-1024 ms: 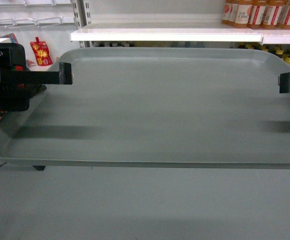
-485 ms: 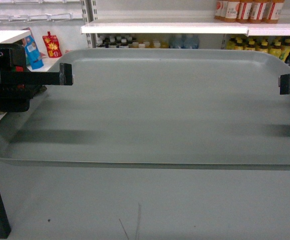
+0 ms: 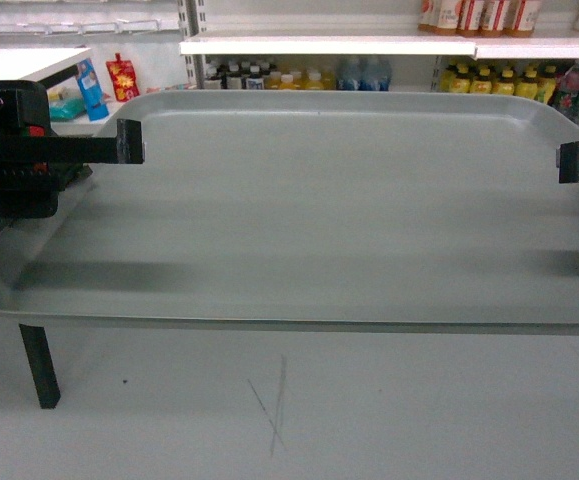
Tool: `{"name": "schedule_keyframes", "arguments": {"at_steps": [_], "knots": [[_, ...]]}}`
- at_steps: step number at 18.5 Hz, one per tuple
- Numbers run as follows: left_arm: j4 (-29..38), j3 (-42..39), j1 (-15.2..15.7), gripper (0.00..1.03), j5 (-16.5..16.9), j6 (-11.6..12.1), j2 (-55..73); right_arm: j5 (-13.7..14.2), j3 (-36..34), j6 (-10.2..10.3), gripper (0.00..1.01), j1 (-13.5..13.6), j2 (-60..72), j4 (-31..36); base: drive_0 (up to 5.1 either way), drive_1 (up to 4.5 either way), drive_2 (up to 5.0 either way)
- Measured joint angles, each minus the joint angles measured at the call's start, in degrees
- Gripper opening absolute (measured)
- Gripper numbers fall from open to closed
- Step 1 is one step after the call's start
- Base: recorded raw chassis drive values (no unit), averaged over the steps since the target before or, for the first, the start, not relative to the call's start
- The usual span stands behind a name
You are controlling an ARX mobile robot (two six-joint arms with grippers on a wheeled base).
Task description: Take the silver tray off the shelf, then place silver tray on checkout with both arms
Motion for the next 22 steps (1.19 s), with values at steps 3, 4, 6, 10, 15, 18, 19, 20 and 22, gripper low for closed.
{"name": "schedule_keyframes", "arguments": {"at_steps": [3, 4, 6, 10, 15, 18, 19, 20, 22], "knots": [[0.0, 0.0, 0.0, 0.02, 0.0, 0.0, 0.0, 0.0, 0.0, 0.0, 0.03, 0.0, 0.0, 0.0, 0.0, -4.17, 4.1], [0.0, 0.0, 0.0, 0.02, 0.0, 0.0, 0.0, 0.0, 0.0, 0.0, 0.03, 0.0, 0.0, -0.2, 0.0, -4.19, 4.1], [0.2, 0.0, 0.0, 0.02, 0.0, 0.0, 0.0, 0.0, 0.0, 0.0, 0.03, 0.0, 0.0, 0.0, 0.0, -4.12, 4.2], [-0.1, 0.0, 0.0, 0.02, 0.0, 0.0, 0.0, 0.0, 0.0, -0.1, 0.03, 0.0, 0.0, -0.2, 0.1, -4.06, 4.3], [-0.3, 0.0, 0.0, 0.02, 0.0, 0.0, 0.0, 0.0, 0.0, -0.1, 0.03, 0.0, 0.0, -0.5, 0.1, -2.68, 2.9], [-0.2, 0.0, 0.0, 0.02, 0.0, 0.0, -0.3, 0.0, 0.0, -0.1, 0.03, 0.0, -0.4, -0.5, 0.0, 0.0, 0.0], [0.0, 0.0, 0.0, 0.02, 0.0, 0.0, -0.3, 0.0, 0.0, -0.1, 0.03, 0.0, -0.4, -0.2, 0.0, 0.0, 0.0], [0.0, 0.0, 0.0, 0.02, 0.0, 0.0, -0.3, 0.0, 0.0, -0.1, 0.03, 0.0, -0.4, -0.2, 0.0, 0.0, 0.0], [0.0, 0.0, 0.0, 0.02, 0.0, 0.0, -0.2, 0.0, 0.0, -0.1, 0.03, 0.0, -0.4, -0.2, 0.0, 0.0, 0.0]]}}
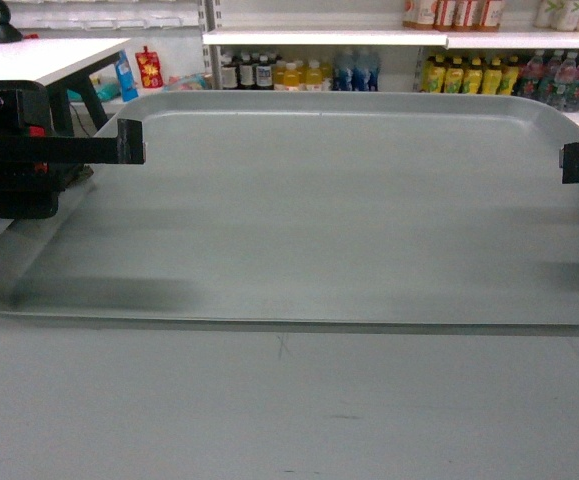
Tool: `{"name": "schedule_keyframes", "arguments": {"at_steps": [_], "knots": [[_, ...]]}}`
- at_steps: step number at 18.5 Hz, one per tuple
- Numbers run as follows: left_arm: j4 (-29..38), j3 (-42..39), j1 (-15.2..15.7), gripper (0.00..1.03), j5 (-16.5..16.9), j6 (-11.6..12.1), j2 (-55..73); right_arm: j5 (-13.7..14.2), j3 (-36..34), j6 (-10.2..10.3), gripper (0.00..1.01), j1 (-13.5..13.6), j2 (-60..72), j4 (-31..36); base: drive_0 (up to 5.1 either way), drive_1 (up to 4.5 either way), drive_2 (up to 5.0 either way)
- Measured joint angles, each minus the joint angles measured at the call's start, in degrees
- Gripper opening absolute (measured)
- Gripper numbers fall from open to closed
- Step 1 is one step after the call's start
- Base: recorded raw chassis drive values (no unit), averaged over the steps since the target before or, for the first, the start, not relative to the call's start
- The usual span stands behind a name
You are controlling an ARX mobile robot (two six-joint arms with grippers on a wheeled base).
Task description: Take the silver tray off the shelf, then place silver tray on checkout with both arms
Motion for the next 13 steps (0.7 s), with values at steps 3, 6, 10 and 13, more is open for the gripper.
{"name": "schedule_keyframes", "arguments": {"at_steps": [3, 6, 10, 13], "knots": [[0.0, 0.0, 0.0, 0.02, 0.0, 0.0, 0.0, 0.0, 0.0, 0.0, 0.03, 0.0, 0.0, 0.0, 0.0, 0.0, 0.0], [0.0, 0.0, 0.0, 0.02, 0.0, 0.0, 0.0, 0.0, 0.0, 0.0, 0.03, 0.0, 0.0, 0.0, -1.6, 0.83, 0.8], [0.0, 0.0, -0.2, 0.02, 0.0, 0.0, 0.0, 0.0, 0.0, -0.2, 0.03, -0.1, 0.0, 0.0, -4.8, 2.61, 2.6], [0.0, 0.0, -0.1, 0.02, 0.0, 0.0, 0.0, 0.0, 0.0, -0.2, 0.03, 0.0, 0.0, 0.0, -4.9, 2.54, 2.5]]}}
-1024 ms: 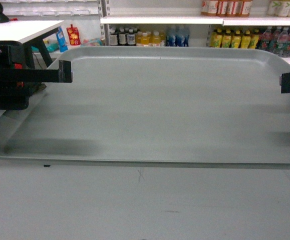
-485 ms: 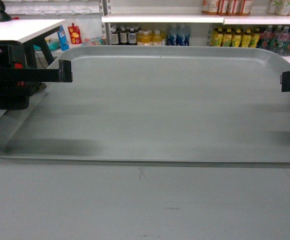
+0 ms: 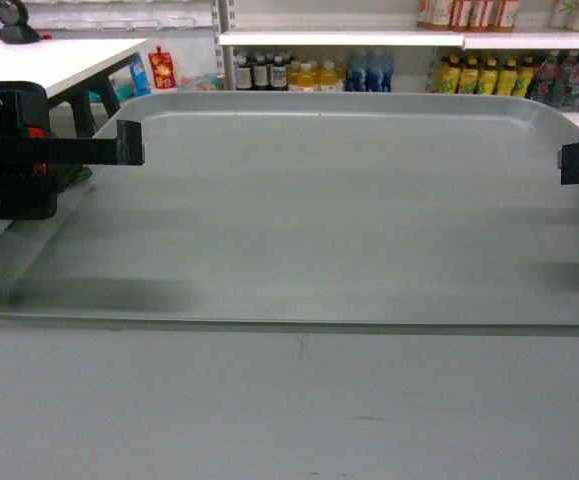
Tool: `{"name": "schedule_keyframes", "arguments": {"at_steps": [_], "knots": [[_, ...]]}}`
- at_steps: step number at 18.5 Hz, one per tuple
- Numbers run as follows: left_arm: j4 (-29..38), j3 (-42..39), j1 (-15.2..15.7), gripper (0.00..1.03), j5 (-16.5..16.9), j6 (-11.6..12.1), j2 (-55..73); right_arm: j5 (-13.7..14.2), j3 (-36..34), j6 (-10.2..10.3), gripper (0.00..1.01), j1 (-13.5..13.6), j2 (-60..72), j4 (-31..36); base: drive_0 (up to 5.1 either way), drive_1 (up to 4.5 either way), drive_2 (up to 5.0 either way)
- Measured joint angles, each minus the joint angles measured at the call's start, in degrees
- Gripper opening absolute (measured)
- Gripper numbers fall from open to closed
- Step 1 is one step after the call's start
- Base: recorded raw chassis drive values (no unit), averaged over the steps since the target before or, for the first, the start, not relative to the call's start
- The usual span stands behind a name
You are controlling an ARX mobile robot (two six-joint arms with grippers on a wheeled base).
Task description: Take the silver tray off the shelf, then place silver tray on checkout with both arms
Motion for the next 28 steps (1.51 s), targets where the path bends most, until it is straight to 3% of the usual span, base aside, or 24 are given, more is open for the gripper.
{"name": "schedule_keyframes", "arguments": {"at_steps": [28], "knots": [[0.0, 0.0, 0.0, 0.02, 0.0, 0.0, 0.0, 0.0, 0.0, 0.0, 0.03, 0.0, 0.5, -0.1, -5.1, 2.4, 2.4]]}}
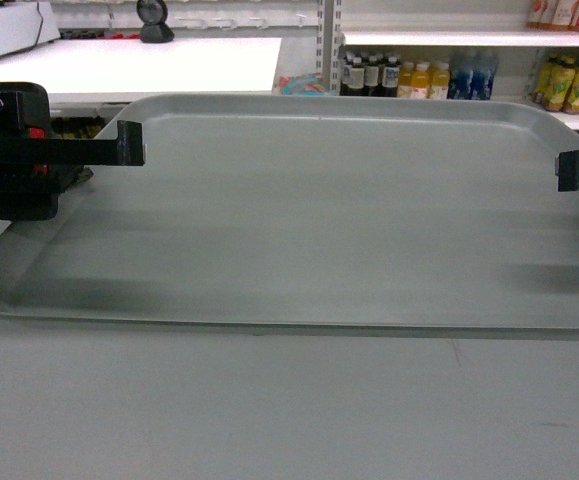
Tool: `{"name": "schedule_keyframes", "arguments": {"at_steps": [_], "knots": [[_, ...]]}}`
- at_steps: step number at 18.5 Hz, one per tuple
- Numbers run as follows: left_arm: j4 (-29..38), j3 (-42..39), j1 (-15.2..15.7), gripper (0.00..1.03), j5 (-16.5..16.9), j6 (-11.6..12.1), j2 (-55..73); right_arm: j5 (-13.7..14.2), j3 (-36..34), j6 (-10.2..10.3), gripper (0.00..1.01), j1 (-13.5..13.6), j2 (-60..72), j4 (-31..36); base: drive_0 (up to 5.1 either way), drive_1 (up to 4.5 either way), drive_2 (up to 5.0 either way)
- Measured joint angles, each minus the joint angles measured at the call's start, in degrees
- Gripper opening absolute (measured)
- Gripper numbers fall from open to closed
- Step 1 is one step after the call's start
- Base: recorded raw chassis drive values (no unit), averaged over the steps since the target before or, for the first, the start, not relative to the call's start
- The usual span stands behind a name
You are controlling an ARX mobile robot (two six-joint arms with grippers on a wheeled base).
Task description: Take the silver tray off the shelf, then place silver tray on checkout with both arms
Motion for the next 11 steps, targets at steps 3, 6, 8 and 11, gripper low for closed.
{"name": "schedule_keyframes", "arguments": {"at_steps": [3, 6, 8, 11], "knots": [[0.0, 0.0, 0.0, 0.02, 0.0, 0.0, 0.0, 0.0, 0.0, 0.0, 0.03, 0.0, 0.0, 0.0, -5.1, 2.35, 2.3], [0.0, 0.0, 0.0, 0.02, 0.0, 0.0, 0.0, 0.0, 0.0, 0.0, 0.03, 0.0, -0.1, 0.1, -5.0, 2.45, 2.5], [0.0, 0.0, 0.0, 0.02, 0.0, 0.0, 0.0, 0.0, 0.0, 0.0, 0.03, 0.0, -0.1, 0.1, -4.9, 2.55, 2.6], [0.1, 0.0, 0.0, 0.02, 0.0, 0.0, 0.0, 0.0, 0.0, 0.0, 0.03, 0.0, -0.1, 0.1, -5.0, 2.44, 2.4]]}}
